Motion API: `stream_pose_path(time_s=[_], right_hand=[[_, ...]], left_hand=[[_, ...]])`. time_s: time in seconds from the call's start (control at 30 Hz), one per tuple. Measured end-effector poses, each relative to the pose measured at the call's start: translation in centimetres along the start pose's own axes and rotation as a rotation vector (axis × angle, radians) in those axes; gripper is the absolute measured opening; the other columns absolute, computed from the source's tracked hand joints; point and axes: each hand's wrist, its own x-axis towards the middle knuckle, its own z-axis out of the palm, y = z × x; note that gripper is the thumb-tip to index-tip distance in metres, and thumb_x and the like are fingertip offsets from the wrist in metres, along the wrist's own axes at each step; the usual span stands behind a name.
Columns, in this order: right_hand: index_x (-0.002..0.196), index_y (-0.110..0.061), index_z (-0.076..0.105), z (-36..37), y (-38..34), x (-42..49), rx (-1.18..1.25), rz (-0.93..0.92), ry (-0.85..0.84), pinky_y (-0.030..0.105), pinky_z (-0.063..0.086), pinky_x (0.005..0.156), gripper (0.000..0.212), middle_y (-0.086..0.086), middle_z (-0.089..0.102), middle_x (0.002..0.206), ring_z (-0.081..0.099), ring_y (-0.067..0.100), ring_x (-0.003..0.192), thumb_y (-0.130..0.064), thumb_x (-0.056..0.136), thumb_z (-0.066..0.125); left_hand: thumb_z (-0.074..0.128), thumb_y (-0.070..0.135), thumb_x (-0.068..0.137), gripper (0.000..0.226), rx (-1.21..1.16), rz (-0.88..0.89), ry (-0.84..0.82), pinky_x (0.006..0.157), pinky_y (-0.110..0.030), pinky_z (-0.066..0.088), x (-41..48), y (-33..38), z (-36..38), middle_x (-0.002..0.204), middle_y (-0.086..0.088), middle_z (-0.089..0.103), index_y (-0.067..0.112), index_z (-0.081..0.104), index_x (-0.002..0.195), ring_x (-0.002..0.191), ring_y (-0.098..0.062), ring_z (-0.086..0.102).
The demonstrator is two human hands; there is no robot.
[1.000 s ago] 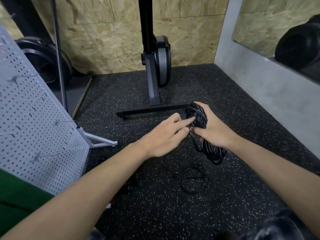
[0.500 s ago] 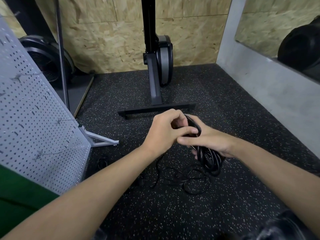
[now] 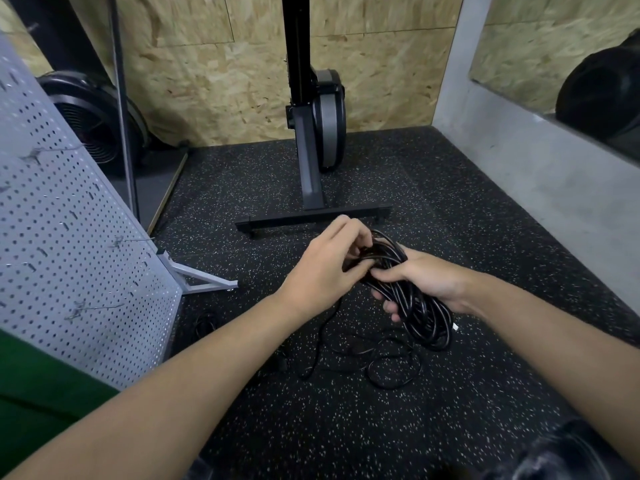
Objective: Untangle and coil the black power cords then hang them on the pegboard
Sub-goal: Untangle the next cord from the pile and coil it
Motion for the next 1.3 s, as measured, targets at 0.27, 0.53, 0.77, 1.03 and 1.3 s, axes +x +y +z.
stream_pose_path(time_s=[0.27, 0.53, 0.77, 1.03, 1.3], right_hand=[[0.13, -0.026, 0.048, -0.3, -0.1, -0.7, -0.07, 0.009, -0.024, 0.043, 0.056, 0.066, 0.038, 0.014, 0.065, 0.09, 0.06, 0.023, 0.065, -0.006, 0.102, 0.062], [0.155, -0.057, 0.009, -0.1, -0.5, -1.2, -0.227, -0.037, -0.012, 0.045, 0.059, 0.073, 0.102, 0.014, 0.071, 0.086, 0.066, 0.025, 0.072, -0.008, 0.094, 0.075], [0.143, -0.041, 0.041, 0.7, -0.9, -2.0, -0.519, -0.15, 0.025, 0.044, 0.063, 0.07, 0.06, 0.009, 0.072, 0.085, 0.068, 0.019, 0.067, -0.02, 0.097, 0.073], [0.13, -0.037, 0.058, 0.7, -1.4, -1.7, -0.1, -0.237, -0.008, 0.04, 0.053, 0.06, 0.023, 0.013, 0.065, 0.081, 0.059, 0.025, 0.062, -0.027, 0.11, 0.051], [0.126, -0.027, 0.058, -0.9, -0.8, -1.1, 0.12, -0.175, 0.074, 0.04, 0.052, 0.061, 0.018, 0.018, 0.063, 0.088, 0.058, 0.026, 0.062, -0.025, 0.109, 0.054]], left_hand=[[0.065, 0.03, 0.103, 0.057, 0.211, 0.154, 0.015, 0.102, -0.037, 0.054, -0.6, -2.4, 0.1, 0.134, -0.003, 0.063, 0.013, 0.049, 0.155, 0.119, -0.018, 0.064], [0.051, 0.038, 0.104, 0.044, 0.272, 0.121, -0.046, 0.059, -0.041, 0.056, 0.2, -1.5, 0.0, 0.086, -0.001, 0.061, 0.023, 0.063, 0.144, 0.067, -0.021, 0.06], [0.063, 0.032, 0.104, 0.027, 0.213, 0.002, -0.107, 0.079, -0.039, 0.058, 0.7, -0.6, -0.2, 0.096, -0.001, 0.079, 0.027, 0.075, 0.129, 0.087, -0.02, 0.073], [0.06, 0.055, 0.1, 0.034, -0.387, -0.51, 0.036, 0.078, -0.024, 0.052, -0.4, 0.7, -0.3, 0.083, 0.007, 0.077, 0.025, 0.066, 0.114, 0.074, -0.008, 0.074], [0.048, 0.034, 0.111, 0.022, -0.461, -0.593, -0.103, 0.078, -0.039, 0.055, -1.2, -1.3, 0.3, 0.08, -0.004, 0.075, 0.014, 0.056, 0.104, 0.072, -0.022, 0.072]])
